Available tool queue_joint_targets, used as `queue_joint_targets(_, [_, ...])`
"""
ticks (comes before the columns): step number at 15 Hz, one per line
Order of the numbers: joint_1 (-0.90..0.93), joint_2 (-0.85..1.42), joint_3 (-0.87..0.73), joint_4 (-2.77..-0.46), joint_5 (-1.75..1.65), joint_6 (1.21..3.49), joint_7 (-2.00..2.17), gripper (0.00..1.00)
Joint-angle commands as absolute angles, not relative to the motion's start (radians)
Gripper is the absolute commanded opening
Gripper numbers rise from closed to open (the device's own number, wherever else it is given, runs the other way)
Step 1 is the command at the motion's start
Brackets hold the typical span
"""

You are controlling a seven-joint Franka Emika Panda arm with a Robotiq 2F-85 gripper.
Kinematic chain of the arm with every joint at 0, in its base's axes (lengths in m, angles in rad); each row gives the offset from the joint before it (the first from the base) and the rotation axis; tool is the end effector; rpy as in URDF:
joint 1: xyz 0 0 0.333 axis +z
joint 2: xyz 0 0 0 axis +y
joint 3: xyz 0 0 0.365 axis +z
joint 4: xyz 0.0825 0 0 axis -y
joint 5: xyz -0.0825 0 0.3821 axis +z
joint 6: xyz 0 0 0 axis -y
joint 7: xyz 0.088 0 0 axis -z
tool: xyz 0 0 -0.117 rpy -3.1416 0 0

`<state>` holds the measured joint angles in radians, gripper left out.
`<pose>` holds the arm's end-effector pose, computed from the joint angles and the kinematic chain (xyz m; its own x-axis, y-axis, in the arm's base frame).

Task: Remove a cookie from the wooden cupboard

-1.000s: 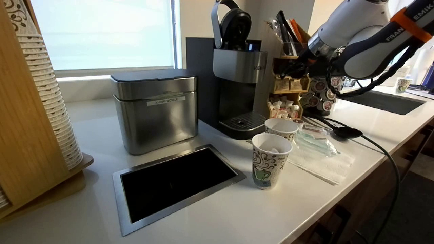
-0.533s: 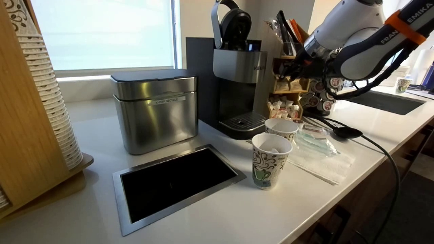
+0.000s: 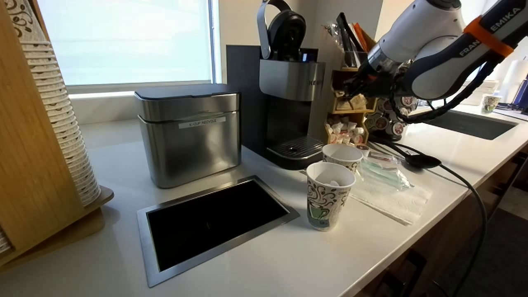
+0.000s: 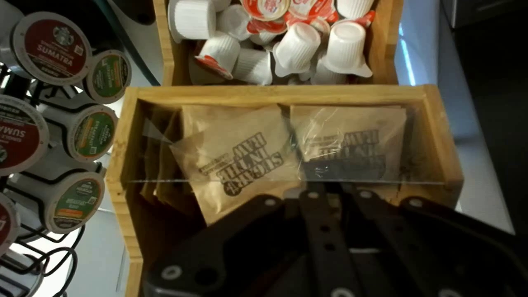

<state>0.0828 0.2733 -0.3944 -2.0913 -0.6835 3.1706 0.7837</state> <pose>0.6254 -0.1219 0.4219 0.6432 -0.2233 0.7324 -0.3461 -0.9380 0.0179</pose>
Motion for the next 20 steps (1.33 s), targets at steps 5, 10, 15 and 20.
queue_joint_targets(5, [0.092,0.24,-0.426,-2.111,-0.668,3.187,0.85,0.0])
queue_joint_targets(10, [0.071,0.189,-0.414,-2.147,-0.664,3.172,0.856,0.26])
queue_joint_targets(15, [0.074,0.203,-0.398,-2.16,-0.661,3.172,0.857,0.58])
queue_joint_targets(20, [0.094,0.222,-0.419,-2.132,-0.677,3.187,0.882,0.95])
